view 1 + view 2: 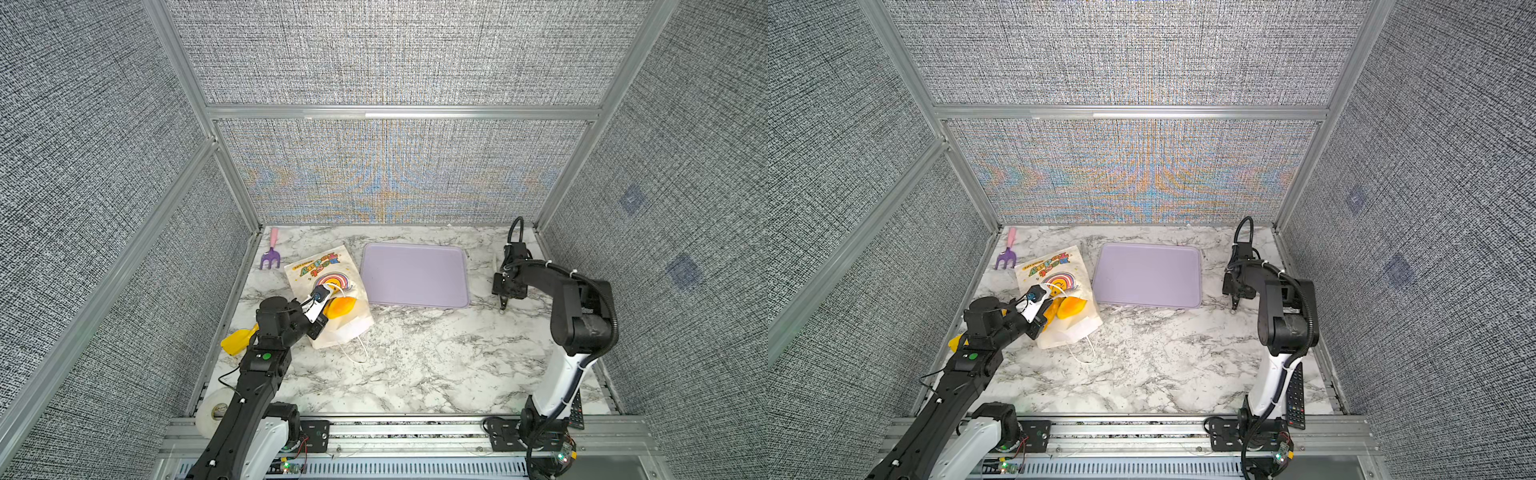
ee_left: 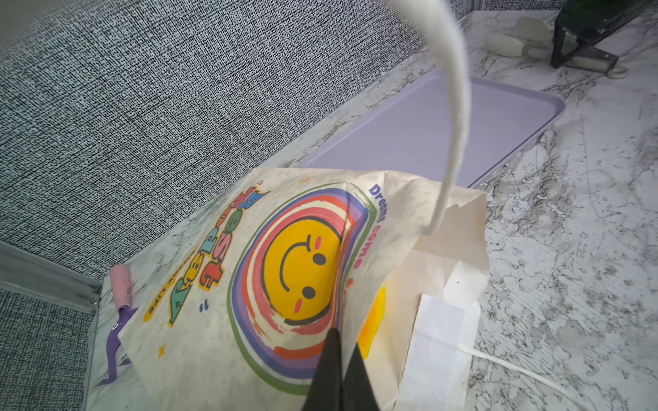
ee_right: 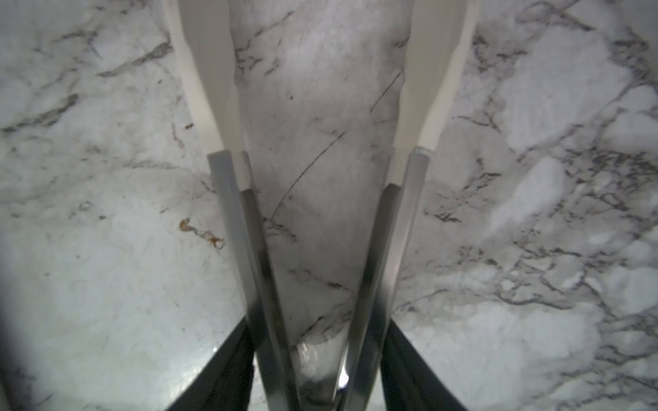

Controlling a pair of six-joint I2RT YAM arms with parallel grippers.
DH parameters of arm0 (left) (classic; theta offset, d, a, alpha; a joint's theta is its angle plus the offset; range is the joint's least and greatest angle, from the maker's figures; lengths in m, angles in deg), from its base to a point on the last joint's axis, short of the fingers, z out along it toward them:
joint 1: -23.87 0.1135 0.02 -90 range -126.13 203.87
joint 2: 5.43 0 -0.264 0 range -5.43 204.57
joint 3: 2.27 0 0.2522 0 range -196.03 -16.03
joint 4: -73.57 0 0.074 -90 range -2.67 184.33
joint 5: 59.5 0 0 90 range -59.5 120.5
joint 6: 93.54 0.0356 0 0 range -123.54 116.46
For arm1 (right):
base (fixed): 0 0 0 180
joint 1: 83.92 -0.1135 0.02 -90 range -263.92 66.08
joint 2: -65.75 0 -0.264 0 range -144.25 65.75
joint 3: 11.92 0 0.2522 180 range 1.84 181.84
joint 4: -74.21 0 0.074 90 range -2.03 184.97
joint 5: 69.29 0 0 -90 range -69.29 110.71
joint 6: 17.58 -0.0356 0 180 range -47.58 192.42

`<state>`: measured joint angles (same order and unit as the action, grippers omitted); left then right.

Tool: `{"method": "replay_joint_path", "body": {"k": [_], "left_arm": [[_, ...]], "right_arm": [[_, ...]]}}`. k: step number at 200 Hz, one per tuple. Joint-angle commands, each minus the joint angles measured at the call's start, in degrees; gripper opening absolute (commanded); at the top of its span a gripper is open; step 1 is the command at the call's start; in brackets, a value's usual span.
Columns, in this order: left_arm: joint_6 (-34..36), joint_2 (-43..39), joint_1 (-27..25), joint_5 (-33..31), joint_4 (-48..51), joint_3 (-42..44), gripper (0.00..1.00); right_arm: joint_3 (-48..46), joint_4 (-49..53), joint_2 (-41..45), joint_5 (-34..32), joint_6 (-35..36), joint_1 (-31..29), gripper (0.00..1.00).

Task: Take the fake bread out of the paper bag
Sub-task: 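Grasp the metal tongs with the right gripper and lift them, then carry the tongs toward the bag mouth with the right gripper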

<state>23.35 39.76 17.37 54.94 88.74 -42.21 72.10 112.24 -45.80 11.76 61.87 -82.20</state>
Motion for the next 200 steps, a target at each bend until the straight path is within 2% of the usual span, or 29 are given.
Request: {"method": "replay_joint_path", "body": {"k": [1,20,80,109,148,179,200], "left_arm": [[-0.79,-0.19,-0.1,1.84,-1.78,0.11,0.0],[-0.79,-0.25,-0.11,1.66,-1.78,0.16,0.0],[-0.7,-0.01,-0.35,1.49,-1.77,0.16,0.0],[-0.7,0.0,-0.39,1.58,-1.76,0.16,0.0],[-0.72,-0.05,-0.52,1.52,-1.79,0.25,0.0],[-0.86,-0.01,-0.55,1.49,-1.82,0.25,0.0],[-0.97,-0.08,-0.53,1.58,-1.77,0.16,0.0]], "right_arm": [[-2.66,6.79,0.04,0.69,-1.28,-0.48,0.71],[-1.96,6.4,0.41,0.88,-2.36,-0.45,0.75],[1.38,5.73,-1.16,0.99,-4.2,-0.57,0.74],[2.51,6.32,-2.77,1.92,-3.09,-0.57,0.63],[0.49,6.14,-1.72,0.66,-1.7,-0.92,0.54],[-1.59,7.55,1.72,0.96,0.28,-1.18,0.4],[-1.92,9.99,4.5,2.47,1.48,-1.11,0.27]]}}
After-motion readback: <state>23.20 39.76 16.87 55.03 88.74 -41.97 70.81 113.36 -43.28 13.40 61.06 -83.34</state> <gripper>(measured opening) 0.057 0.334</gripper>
